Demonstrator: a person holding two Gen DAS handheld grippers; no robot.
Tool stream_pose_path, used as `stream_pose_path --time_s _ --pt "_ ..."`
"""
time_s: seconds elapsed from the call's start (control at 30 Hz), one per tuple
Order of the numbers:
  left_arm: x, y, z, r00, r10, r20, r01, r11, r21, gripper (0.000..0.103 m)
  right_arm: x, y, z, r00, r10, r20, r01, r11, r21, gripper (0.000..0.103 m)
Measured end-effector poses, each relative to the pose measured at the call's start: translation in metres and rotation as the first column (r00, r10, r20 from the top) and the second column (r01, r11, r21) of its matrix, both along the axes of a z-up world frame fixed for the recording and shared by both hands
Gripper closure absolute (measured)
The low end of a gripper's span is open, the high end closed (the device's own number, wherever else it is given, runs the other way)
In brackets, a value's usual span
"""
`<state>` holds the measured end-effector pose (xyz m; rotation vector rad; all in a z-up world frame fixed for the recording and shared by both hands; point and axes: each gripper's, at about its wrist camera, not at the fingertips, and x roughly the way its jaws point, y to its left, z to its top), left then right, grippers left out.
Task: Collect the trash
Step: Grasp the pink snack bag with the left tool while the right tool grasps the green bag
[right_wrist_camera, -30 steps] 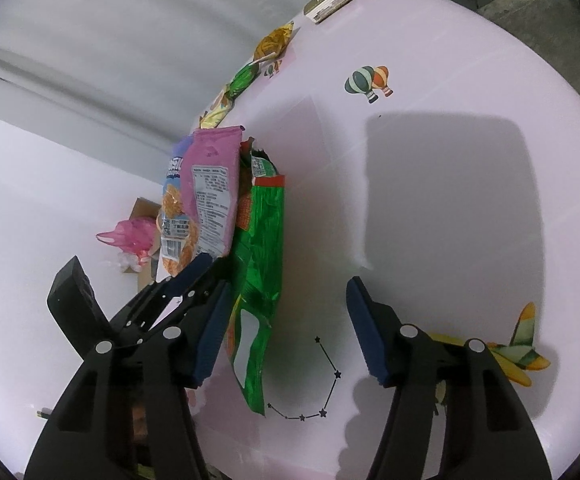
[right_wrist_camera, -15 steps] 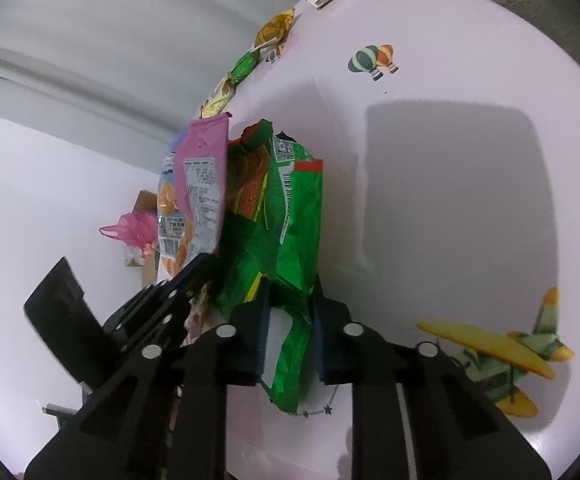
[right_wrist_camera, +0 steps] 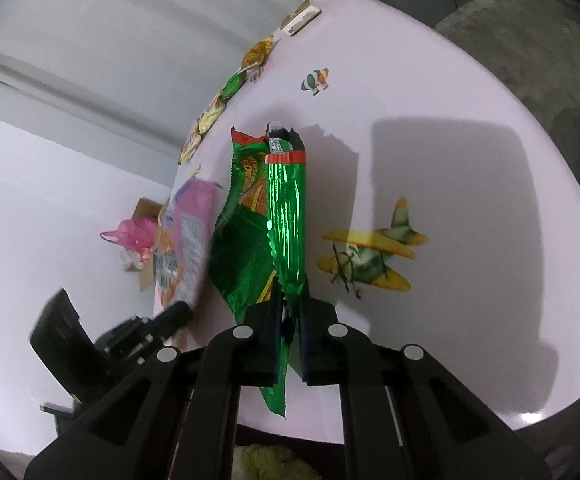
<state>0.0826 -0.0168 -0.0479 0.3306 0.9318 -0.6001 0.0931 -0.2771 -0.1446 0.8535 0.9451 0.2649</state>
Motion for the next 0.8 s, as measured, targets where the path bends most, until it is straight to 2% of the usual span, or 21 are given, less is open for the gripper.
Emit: stream_pose_path --time_s 0.07,0.23,0.5,0.7,0.73,0.8 --pt "-0.006 -0.003 -0.004 1.000 0.000 0.012 0.000 0.999 0.033 0.064 0.001 0.002 -0.003 1.000 0.001 0.001 -0.001 1.000 0.016 0.096" --pt "-0.021 -0.014 -0.011 0.994 -0.029 0.105 0.012 0.986 0.165 0.053 0.000 0.000 -0.005 1.000 0.020 0.020 -0.022 0.992 0.123 0.097" --pt "-0.024 -0.026 -0.020 0.972 -0.066 0.228 -0.015 0.943 0.334 0.053 -0.001 -0.006 -0.006 0.999 0.031 0.045 -0.042 0.964 0.262 0.098" --pt "-0.025 -0.031 -0.021 0.961 -0.083 0.262 -0.023 0.925 0.380 0.053 -0.002 -0.007 -0.001 0.996 0.044 0.073 -0.066 0.941 0.331 0.098" --pt "-0.023 -0.032 -0.020 0.962 -0.081 0.261 -0.025 0.925 0.379 0.054 -0.002 -0.008 0.000 0.996 0.046 0.076 -0.069 0.940 0.335 0.098" --pt "-0.021 -0.031 -0.021 0.967 -0.064 0.246 -0.032 0.929 0.368 0.063 -0.005 -0.008 0.002 0.995 0.049 0.081 -0.074 0.938 0.339 0.098"
